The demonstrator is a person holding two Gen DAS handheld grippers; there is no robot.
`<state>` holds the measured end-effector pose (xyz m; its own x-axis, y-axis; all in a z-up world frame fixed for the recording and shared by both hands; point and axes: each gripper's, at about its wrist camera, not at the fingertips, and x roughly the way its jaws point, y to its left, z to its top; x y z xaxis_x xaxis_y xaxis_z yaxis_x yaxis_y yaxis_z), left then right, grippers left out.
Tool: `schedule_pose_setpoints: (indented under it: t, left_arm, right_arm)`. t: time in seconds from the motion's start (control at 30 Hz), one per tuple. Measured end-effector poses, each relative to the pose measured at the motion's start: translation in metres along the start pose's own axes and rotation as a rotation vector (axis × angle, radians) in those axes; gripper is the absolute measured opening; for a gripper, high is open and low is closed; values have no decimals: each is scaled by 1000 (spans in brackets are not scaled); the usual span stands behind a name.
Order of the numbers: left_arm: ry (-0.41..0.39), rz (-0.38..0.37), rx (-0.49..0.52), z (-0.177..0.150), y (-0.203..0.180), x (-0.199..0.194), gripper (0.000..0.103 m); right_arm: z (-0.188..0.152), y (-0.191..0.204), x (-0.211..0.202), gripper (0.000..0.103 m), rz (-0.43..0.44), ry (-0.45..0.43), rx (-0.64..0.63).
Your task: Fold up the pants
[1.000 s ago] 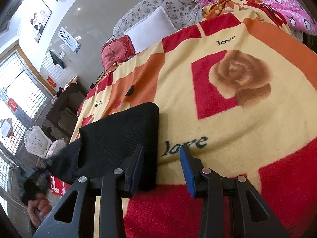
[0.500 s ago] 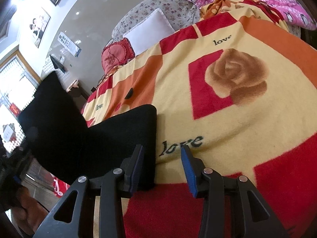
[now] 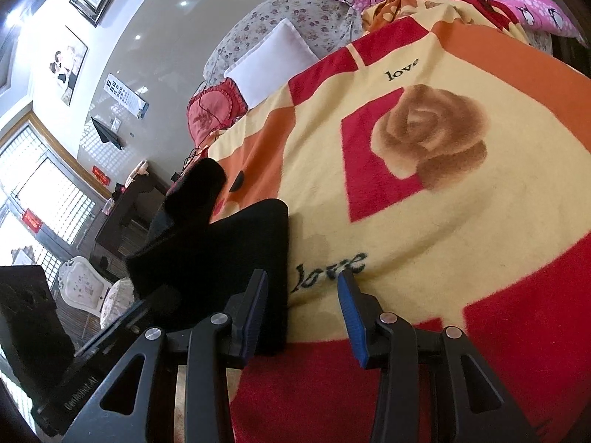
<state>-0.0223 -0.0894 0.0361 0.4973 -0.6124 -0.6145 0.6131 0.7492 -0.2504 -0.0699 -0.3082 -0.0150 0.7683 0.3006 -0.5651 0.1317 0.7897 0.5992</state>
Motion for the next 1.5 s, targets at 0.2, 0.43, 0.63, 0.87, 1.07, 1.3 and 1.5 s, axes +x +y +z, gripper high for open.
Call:
schedule_pose_setpoints:
  t: [0.2, 0.43, 0.63, 0.87, 1.07, 1.3, 1.5]
  left_arm:
    - [39, -91, 17, -7, -4, 7, 43]
    - [-55, -171, -5, -19, 11, -53, 47]
    - [-177, -39, -164, -41, 87, -108, 47]
    - [-150, -87, -255, -43, 114, -93, 11]
    - [-9, -21, -265, -44, 118, -54, 7]
    - [-52, -35, -225, -5, 119, -62, 7]
    - [76, 50, -270, 35, 147, -5, 3]
  right_arm:
    - [0, 2, 0, 42, -12, 0, -6]
    - [-1, 0, -6, 42, -22, -18, -3]
    - [-7, 36, -46, 42, -92, -205, -191]
    - [-19, 134, -30, 40, 49, -57, -704]
    - [-19, 119, 30, 38, -131, 179, -763]
    - [-19, 91, 24, 40, -42, 139, -674]
    - [-16, 89, 24, 40, -19, 144, -627]
